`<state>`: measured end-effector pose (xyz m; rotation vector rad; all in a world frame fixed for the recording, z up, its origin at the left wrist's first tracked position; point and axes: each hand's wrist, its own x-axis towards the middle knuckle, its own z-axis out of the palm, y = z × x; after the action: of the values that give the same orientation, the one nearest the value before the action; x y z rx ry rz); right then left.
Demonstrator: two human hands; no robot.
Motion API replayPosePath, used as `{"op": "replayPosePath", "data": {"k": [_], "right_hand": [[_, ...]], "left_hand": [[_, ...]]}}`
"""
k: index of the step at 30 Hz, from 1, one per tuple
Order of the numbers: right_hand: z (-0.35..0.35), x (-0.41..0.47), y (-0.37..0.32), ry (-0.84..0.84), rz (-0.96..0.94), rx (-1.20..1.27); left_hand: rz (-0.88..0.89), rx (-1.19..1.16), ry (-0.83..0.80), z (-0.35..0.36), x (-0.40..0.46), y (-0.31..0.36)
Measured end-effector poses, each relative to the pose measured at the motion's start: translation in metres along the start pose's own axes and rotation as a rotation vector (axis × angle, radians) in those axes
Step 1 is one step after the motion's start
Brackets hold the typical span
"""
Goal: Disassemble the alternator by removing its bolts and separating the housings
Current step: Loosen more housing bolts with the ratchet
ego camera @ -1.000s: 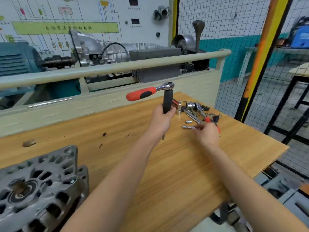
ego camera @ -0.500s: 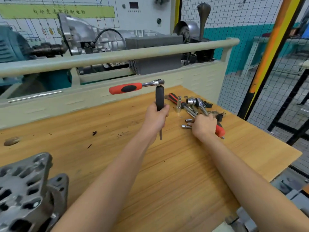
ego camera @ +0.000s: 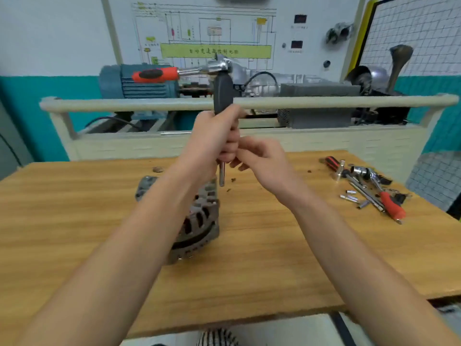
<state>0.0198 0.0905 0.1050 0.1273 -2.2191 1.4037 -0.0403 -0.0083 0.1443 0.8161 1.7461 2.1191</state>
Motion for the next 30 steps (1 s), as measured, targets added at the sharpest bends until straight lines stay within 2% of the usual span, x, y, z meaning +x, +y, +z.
{"op": "replayPosePath", "data": {"k": [4,9,15,30], "right_hand": [[0.049,-0.001,-0.039,-0.063,-0.018,0.234],[0.065,0.018,-0.073,-0.088,0.084,0.570],[0.099,0.041,-0.091,-0.107,0.037,0.301],[0.104,0.040,-0.105,-0.091,0.117,0.184]], "left_hand": [[-0.021,-0.057,0.025,-0.057,-0.028,0.013],[-0.063,-0.037,-0.002,-0.091,-0.045,0.005],[-0.064,-0.059,-0.037,-0.105,-0.044,-0.006],[-0.005,-0.149,-0.125,-0.101,-0.042,-0.016]]}}
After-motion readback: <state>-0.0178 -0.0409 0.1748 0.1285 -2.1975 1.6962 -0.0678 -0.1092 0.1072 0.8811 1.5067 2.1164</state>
